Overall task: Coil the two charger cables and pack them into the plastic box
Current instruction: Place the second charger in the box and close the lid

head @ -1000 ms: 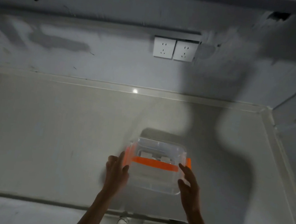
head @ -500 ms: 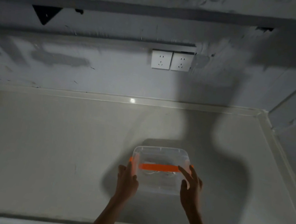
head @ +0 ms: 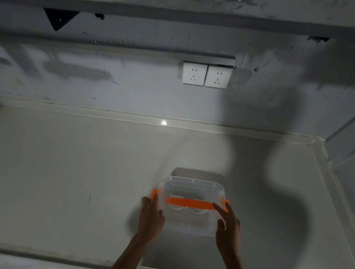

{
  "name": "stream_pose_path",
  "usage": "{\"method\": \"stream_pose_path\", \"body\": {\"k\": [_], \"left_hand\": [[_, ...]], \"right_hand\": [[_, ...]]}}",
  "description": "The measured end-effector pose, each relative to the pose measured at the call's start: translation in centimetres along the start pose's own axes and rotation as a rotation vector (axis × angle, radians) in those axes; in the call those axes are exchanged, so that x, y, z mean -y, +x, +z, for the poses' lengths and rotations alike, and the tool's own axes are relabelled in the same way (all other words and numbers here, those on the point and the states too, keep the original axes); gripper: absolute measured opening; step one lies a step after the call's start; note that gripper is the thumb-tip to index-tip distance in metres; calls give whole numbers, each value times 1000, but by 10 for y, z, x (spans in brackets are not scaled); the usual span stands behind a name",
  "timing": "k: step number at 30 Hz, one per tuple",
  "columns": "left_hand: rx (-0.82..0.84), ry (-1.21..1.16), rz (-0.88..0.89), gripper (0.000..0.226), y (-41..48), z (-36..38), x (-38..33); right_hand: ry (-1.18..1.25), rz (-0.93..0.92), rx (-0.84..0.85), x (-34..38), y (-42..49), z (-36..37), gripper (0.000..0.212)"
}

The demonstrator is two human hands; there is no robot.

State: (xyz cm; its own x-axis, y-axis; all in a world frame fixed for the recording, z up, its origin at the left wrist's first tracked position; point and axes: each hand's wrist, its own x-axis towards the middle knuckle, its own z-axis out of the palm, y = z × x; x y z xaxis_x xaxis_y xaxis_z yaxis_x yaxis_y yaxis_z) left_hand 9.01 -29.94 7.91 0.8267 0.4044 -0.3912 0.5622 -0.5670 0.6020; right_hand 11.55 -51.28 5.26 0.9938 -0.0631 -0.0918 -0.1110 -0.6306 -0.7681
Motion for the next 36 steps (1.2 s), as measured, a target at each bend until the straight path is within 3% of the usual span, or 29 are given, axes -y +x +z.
{"method": "stream_pose_path", "body": {"k": [10, 18, 23, 27, 31, 36], "left_hand": [[2, 79, -10, 71, 3, 2, 0], [82, 342, 4, 85, 9, 1, -3], [71, 415, 127, 89, 21, 5, -11], [-169, 407, 434, 62, 38, 19, -25], [-81, 566, 580, 56, 57, 31, -14], [-71, 572, 591, 59, 69, 45, 2]], "right_hand": [[-37, -53, 49, -1, 5, -6, 53], [-435, -15, 191, 10, 18, -20, 46], [-471, -3, 133, 23, 41, -22, 44], [-417, -201, 78, 32, 65, 3, 37], [-592, -313, 190, 14, 78, 36, 67], [-686, -321, 118, -12, 77, 55, 68]]}}
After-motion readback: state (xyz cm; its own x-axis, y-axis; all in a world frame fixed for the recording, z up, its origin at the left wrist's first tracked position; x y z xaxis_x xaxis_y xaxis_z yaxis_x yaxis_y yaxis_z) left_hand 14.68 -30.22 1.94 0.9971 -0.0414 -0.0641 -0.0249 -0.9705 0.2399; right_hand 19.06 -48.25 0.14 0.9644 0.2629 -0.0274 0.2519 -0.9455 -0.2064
